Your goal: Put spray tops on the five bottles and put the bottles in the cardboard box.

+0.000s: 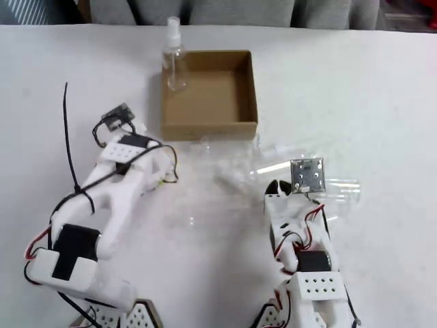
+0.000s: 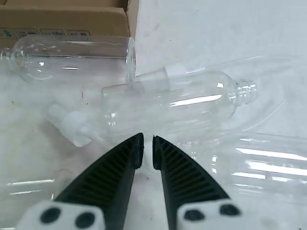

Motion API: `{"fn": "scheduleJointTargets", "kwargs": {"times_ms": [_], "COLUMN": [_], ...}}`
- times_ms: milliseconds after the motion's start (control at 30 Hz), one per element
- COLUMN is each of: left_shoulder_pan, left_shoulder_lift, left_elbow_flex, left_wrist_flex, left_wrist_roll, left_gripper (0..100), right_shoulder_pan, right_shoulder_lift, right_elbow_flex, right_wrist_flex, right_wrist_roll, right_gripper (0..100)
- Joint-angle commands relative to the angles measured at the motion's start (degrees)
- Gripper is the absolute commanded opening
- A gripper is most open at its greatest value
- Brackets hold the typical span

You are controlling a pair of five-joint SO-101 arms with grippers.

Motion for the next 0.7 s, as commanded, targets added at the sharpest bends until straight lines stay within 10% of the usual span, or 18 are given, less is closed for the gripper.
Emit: {"fn": "scheduleJointTargets", "kwargs": {"times_ms": [0, 333, 667], "left_shoulder_pan": [0.1, 0.6, 19.1], "left_shoulder_lift": [-0.7, -15.3, -43.3], "left_elbow_flex": [-2.8, -0.6, 19.1], "left_wrist_flex": [-1.2, 4.2, 8.4], "left_wrist_roll": [-0.5, -1.4, -23.4], "left_gripper": [3, 3, 10], "right_shoulder_pan": [-0.1, -0.1, -0.1], "right_shoulder_lift": [0.2, 0.2, 0.2], "right_elbow_flex": [0.4, 0.4, 0.4], "right_wrist_flex": [0.3, 0.3, 0.3], "right_wrist_roll": [0.6, 0.6, 0.6], "right_gripper": [1.7, 1.7, 1.7]}}
